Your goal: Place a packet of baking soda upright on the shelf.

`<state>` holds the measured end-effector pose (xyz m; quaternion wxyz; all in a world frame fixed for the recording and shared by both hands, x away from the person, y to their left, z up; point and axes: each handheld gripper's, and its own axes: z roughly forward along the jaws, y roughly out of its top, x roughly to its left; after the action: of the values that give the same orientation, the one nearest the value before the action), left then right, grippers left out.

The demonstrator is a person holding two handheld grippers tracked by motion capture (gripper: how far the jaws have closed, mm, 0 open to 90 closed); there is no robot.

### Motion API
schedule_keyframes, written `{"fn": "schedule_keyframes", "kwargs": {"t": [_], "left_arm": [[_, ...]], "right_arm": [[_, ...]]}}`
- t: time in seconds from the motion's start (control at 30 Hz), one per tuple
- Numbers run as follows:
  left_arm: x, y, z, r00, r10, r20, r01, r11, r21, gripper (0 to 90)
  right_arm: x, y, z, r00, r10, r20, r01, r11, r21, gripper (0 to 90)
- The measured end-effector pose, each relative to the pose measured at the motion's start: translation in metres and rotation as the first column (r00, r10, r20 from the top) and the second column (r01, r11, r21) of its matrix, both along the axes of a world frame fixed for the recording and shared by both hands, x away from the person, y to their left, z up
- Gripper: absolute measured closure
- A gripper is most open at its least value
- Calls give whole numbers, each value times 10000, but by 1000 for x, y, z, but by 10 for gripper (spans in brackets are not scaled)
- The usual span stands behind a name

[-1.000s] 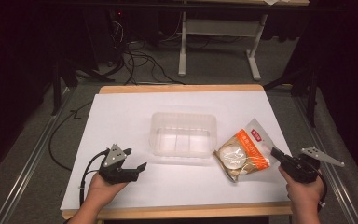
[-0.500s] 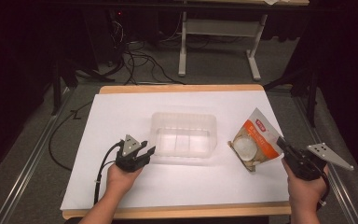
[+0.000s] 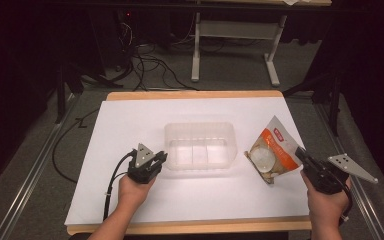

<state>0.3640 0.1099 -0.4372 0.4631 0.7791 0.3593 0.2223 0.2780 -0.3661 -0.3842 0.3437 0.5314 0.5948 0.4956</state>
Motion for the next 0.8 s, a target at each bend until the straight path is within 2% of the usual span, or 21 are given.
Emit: {"fn": "schedule_keyframes", "kwargs": {"t": [0.1,0.13,0.17,0.27,0.33,0.37,0.43,0.5,0.73,0.8], "left_arm": [[-2,-4,0,9998,-193,42,193,9998,81,715],[-2,-4,0,9996,-268,-46,268,9996,-4,715],[-2,-4,1,9995,-315,-71,314,9995,-90,626],[-6,3,6,9990,-403,168,408,9988,-274,572],[-8,9,8,9990,-352,279,362,9986,-387,565],[-8,13,8,9991,-343,230,353,9983,-458,557],[-8,17,7,9994,-333,130,340,9982,-499,555],[-7,20,5,9991,-415,-33,413,9977,-532,548],[-6,16,4,9982,-603,-62,600,9974,-397,538],[-7,15,4,9974,-718,-63,716,9969,-316,536]], "right_arm": [[0,1,0,10000,42,22,-42,10000,-5,900],[0,1,0,10000,46,28,-46,10000,-11,900],[0,2,0,10000,83,47,-83,10000,-14,900],[0,3,-1,9998,191,107,-192,9997,117,880],[1,2,-2,9996,246,121,-249,9994,248,850],[3,-2,-7,9996,265,97,-270,9979,593,824],[4,-4,-9,9995,305,56,-308,9972,678,815],[8,-10,-14,9991,419,-60,-410,9940,1009,779],[12,-15,-20,9987,451,-239,-424,9940,1009,758],[15,-15,-24,9971,636,-409,-591,9928,1043,707]]}}
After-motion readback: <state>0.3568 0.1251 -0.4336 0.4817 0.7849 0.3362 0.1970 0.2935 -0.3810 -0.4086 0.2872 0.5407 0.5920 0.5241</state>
